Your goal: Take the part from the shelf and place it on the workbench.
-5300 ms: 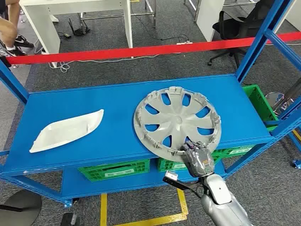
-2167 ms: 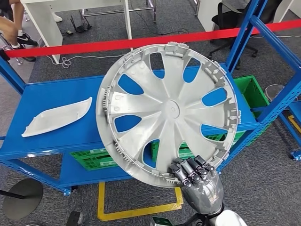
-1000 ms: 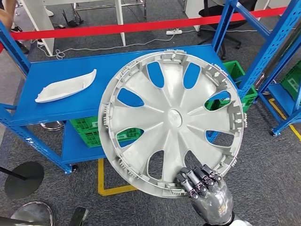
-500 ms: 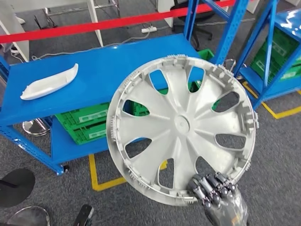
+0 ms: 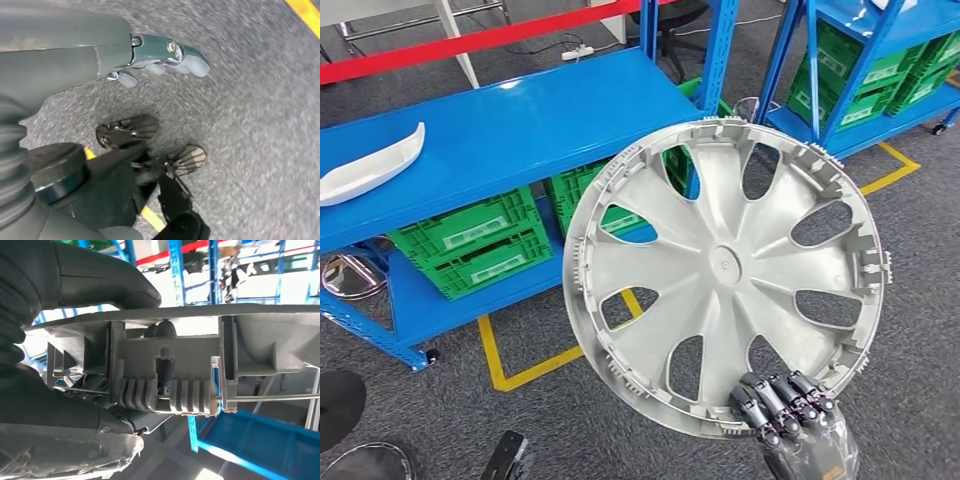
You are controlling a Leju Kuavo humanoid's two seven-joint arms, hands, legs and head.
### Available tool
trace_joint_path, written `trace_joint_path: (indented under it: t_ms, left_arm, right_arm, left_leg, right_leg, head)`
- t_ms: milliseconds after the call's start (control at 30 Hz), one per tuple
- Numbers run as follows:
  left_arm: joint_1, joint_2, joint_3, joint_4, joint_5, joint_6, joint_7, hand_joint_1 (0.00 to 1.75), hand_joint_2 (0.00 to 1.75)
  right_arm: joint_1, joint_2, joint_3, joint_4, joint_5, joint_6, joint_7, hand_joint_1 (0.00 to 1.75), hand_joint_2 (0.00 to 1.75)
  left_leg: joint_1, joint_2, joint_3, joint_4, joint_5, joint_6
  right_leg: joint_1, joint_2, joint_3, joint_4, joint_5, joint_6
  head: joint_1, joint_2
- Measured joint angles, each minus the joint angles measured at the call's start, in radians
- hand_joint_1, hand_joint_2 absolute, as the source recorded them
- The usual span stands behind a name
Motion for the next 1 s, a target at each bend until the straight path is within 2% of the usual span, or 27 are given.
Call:
trace_joint_path:
  t_ms: [67,100,133,167,200,233,267,300,333,367,400,433,467,500,567,600,633,667,700,733,767,800,833,867,933,967,1000]
  left_arm:
    - [0.0,-0.003,0.0,0.0,0.0,0.0,0.0,0.0,1.75]
    - [-0.001,-0.005,0.0,0.0,0.0,0.0,0.0,0.0,1.75]
    - [-0.001,-0.006,0.0,0.0,0.0,0.0,0.0,0.0,1.75]
    - [-0.001,-0.006,0.0,0.0,0.0,0.0,0.0,0.0,1.75]
    - [0.0,-0.006,0.0,0.0,0.0,0.0,0.0,0.0,1.75]
    - [0.002,-0.006,0.0,0.0,0.0,0.0,0.0,0.0,1.75]
    - [0.004,-0.005,0.0,0.0,0.0,0.0,0.0,0.0,1.75]
    - [0.005,-0.005,0.0,0.0,0.0,0.0,0.0,0.0,1.75]
    - [0.004,-0.004,0.0,0.0,0.0,0.0,0.0,0.0,1.75]
    - [0.004,-0.004,0.0,0.0,0.0,0.0,0.0,0.0,1.75]
    - [0.004,-0.003,0.0,0.0,-0.001,0.001,0.0,0.0,1.75]
    - [0.003,-0.003,0.0,0.0,-0.003,0.003,0.0,0.0,1.75]
    - [0.003,-0.002,-0.001,0.0,-0.007,0.006,0.0,0.0,1.75]
    - [0.002,-0.004,-0.001,0.0,-0.012,0.011,0.0,0.0,1.75]
    - [0.0,-0.014,-0.005,0.0,-0.025,0.023,0.0,0.0,1.75]
    - [-0.001,-0.022,-0.008,0.0,-0.03,0.029,0.0,0.0,1.75]
    - [-0.001,-0.029,-0.011,0.0,-0.036,0.033,-0.001,0.0,1.75]
    - [-0.001,-0.035,-0.014,0.0,-0.04,0.036,-0.001,0.0,1.75]
    - [-0.001,-0.041,-0.016,0.0,-0.044,0.039,-0.001,0.0,1.75]
    - [-0.002,-0.046,-0.018,0.0,-0.048,0.04,0.001,0.0,1.75]
    - [-0.003,-0.05,-0.02,0.0,-0.05,0.042,0.003,0.0,1.75]
    - [-0.005,-0.054,-0.022,0.0,-0.052,0.043,0.005,0.0,1.75]
    - [-0.007,-0.057,-0.023,0.0,-0.053,0.044,0.007,0.0,1.75]
    - [-0.008,-0.059,-0.024,0.0,-0.053,0.045,0.007,0.0,1.75]
    - [-0.012,-0.06,-0.025,0.0,-0.056,0.048,0.007,0.0,1.75]
    - [-0.013,-0.062,-0.025,0.0,-0.058,0.049,0.008,0.0,1.75]
    - [-0.014,-0.063,-0.025,0.0,-0.06,0.049,0.009,0.0,1.75]
  right_arm:
    - [0.005,0.001,-0.003,-0.004,0.0,0.0,-0.001,1.75,1.75]
    - [0.009,0.001,-0.005,-0.006,0.0,0.0,-0.001,1.75,1.75]
    - [0.01,0.001,-0.007,-0.006,0.0,0.0,-0.001,1.75,1.75]
    - [0.01,0.001,-0.009,-0.007,0.0,0.0,-0.001,1.75,1.75]
    - [0.01,0.001,-0.01,-0.007,0.0,0.0,-0.001,1.75,1.75]
    - [0.009,0.001,-0.011,-0.007,0.0,0.0,-0.001,1.75,1.75]
    - [0.009,0.001,-0.012,-0.007,0.0,0.0,-0.001,1.75,1.75]
    - [0.009,0.001,-0.013,-0.007,0.0,0.0,-0.001,1.75,1.75]
    - [0.01,0.001,-0.014,-0.007,0.0,0.0,-0.001,1.75,1.75]
    - [0.011,0.001,-0.015,-0.007,0.0,0.0,-0.001,1.75,1.75]
    - [0.011,0.001,-0.016,-0.007,0.0,0.0,-0.001,1.75,1.75]
    - [0.011,0.002,-0.017,-0.009,0.0,0.0,-0.002,1.75,1.75]
    - [0.014,0.003,-0.019,-0.012,0.0,0.0,-0.003,1.75,1.75]
    - [0.021,0.005,-0.024,-0.019,0.0,0.0,-0.004,1.75,1.75]
    - [0.047,0.009,-0.04,-0.04,0.0,0.0,-0.005,1.75,1.75]
    - [0.062,0.012,-0.051,-0.053,0.0,0.0,-0.005,1.75,1.75]
    - [0.074,0.014,-0.06,-0.063,0.0,0.0,-0.005,1.75,1.75]
    - [0.082,0.018,-0.068,-0.071,0.0,0.0,-0.005,1.75,1.75]
    - [0.087,0.021,-0.074,-0.077,0.0,0.0,-0.006,1.75,1.75]
    - [0.088,0.025,-0.079,-0.08,0.0,0.0,-0.008,1.75,1.75]
    - [0.088,0.03,-0.083,-0.081,0.0,0.0,-0.011,1.75,1.75]
    - [0.088,0.034,-0.086,-0.082,0.0,0.0,-0.013,1.75,1.75]
    - [0.089,0.039,-0.089,-0.082,0.0,0.0,-0.014,1.75,1.75]
    - [0.089,0.042,-0.092,-0.082,0.0,0.0,-0.015,1.75,1.75]
    - [0.089,0.049,-0.098,-0.082,0.0,0.0,-0.015,1.75,1.75]
    - [0.088,0.052,-0.1,-0.082,0.0,0.0,-0.015,1.75,1.75]
    - [0.089,0.054,-0.102,-0.083,0.0,0.0,-0.015,1.75,1.75]
  left_leg:
    - [-0.001,0.019,-0.009,-0.006,0.011,0.008]
    - [0.0,0.032,-0.019,-0.006,0.022,0.015]
    - [0.002,0.046,-0.03,-0.007,0.035,0.022]
    - [0.003,0.06,-0.043,-0.008,0.047,0.026]
    - [0.002,0.072,-0.057,-0.007,0.059,0.028]
    - [0.002,0.088,-0.07,-0.006,0.07,0.028]
    - [0.002,0.103,-0.085,-0.005,0.082,0.026]
    - [0.002,0.118,-0.1,-0.004,0.093,0.024]
    - [0.002,0.133,-0.115,-0.003,0.103,0.021]
    - [0.002,0.146,-0.129,-0.002,0.112,0.016]
    - [0.001,0.157,-0.14,0.0,0.119,0.01]
    - [0.001,0.167,-0.149,0.003,0.125,0.003]
    - [0.0,0.175,-0.153,0.005,0.131,-0.004]
    - [0.001,0.184,-0.155,0.007,0.137,-0.01]
    - [0.006,0.2,-0.155,0.007,0.147,-0.022]
    - [0.009,0.192,-0.158,0.01,0.143,-0.029]
    - [0.012,0.17,-0.165,0.028,0.122,-0.035]
    - [0.013,0.142,-0.179,0.067,0.088,-0.039]
    - [0.014,0.111,-0.202,0.129,0.042,-0.041]
    - [0.014,0.092,-0.229,0.204,-0.001,-0.041]
    - [0.013,0.082,-0.252,0.27,-0.03,-0.039]
    - [0.012,0.078,-0.263,0.31,-0.039,-0.037]
    - [0.012,0.075,-0.256,0.31,-0.027,-0.034]
    - [0.011,0.07,-0.231,0.27,0.003,-0.03]
    - [0.013,0.038,-0.155,0.132,0.068,-0.023]
    - [0.015,0.019,-0.126,0.076,0.086,-0.021]
    - [0.017,0.004,-0.11,0.041,0.09,-0.02]
  right_leg:
    - [-0.003,0.018,-0.007,-0.009,0.024,0.012]
    - [-0.004,0.012,-0.015,-0.004,0.016,0.018]
    - [-0.004,-0.004,-0.028,0.017,-0.014,0.023]
    - [-0.005,-0.031,-0.044,0.062,-0.064,0.028]
    - [-0.006,-0.059,-0.062,0.128,-0.125,0.034]
    - [-0.01,-0.077,-0.077,0.202,-0.173,0.041]
    - [-0.015,-0.086,-0.083,0.267,-0.197,0.047]
    - [-0.02,-0.091,-0.075,0.305,-0.196,0.053]
    - [-0.025,-0.095,-0.049,0.307,-0.176,0.058]
    - [-0.029,-0.103,-0.003,0.269,-0.151,0.062]
    - [-0.033,-0.122,0.062,0.199,-0.143,0.067]
    - [-0.032,-0.142,0.13,0.114,-0.151,0.067]
    - [-0.029,-0.158,0.178,0.047,-0.166,0.061]
    - [-0.025,-0.168,0.204,0.002,-0.182,0.052]
    - [-0.017,-0.156,0.198,-0.014,-0.184,0.026]
    - [-0.016,-0.147,0.192,-0.014,-0.18,0.016]
    - [-0.016,-0.138,0.188,-0.015,-0.173,0.005]
    - [-0.017,-0.127,0.183,-0.015,-0.164,-0.003]
    - [-0.017,-0.115,0.177,-0.015,-0.156,-0.009]
    - [-0.016,-0.101,0.17,-0.014,-0.149,-0.013]
    - [-0.015,-0.087,0.162,-0.013,-0.142,-0.015]
    - [-0.013,-0.071,0.156,-0.012,-0.138,-0.016]
    - [-0.013,-0.055,0.153,-0.012,-0.135,-0.015]
    - [-0.013,-0.04,0.151,-0.011,-0.133,-0.014]
    - [-0.013,-0.013,0.147,-0.006,-0.132,-0.009]
    - [-0.013,0.0,0.143,-0.002,-0.132,-0.005]
    - [-0.013,0.011,0.136,0.003,-0.131,0.0]
  head:
    - [-0.003,0.0]
    - [-0.003,0.0]
    - [0.001,0.0]
    - [0.004,0.0]
    - [0.009,0.0]
    - [0.011,0.0]
    - [0.011,0.0]
    - [0.011,0.0]
    - [0.011,0.0]
    - [0.011,0.0]
    - [0.011,0.0]
    - [0.011,0.0]
    - [0.009,0.0]
    - [0.008,0.0]
    - [0.008,0.0]
    - [0.01,0.0]
    - [0.008,0.0]
    - [0.007,0.0]
    - [0.005,0.0]
    - [0.004,0.0]
    - [0.004,0.0]
    - [0.003,0.0]
    - [0.003,0.0]
    - [0.003,0.0]
    - [0.003,0.0]
    - [0.004,0.0]
    - [0.003,0.0]
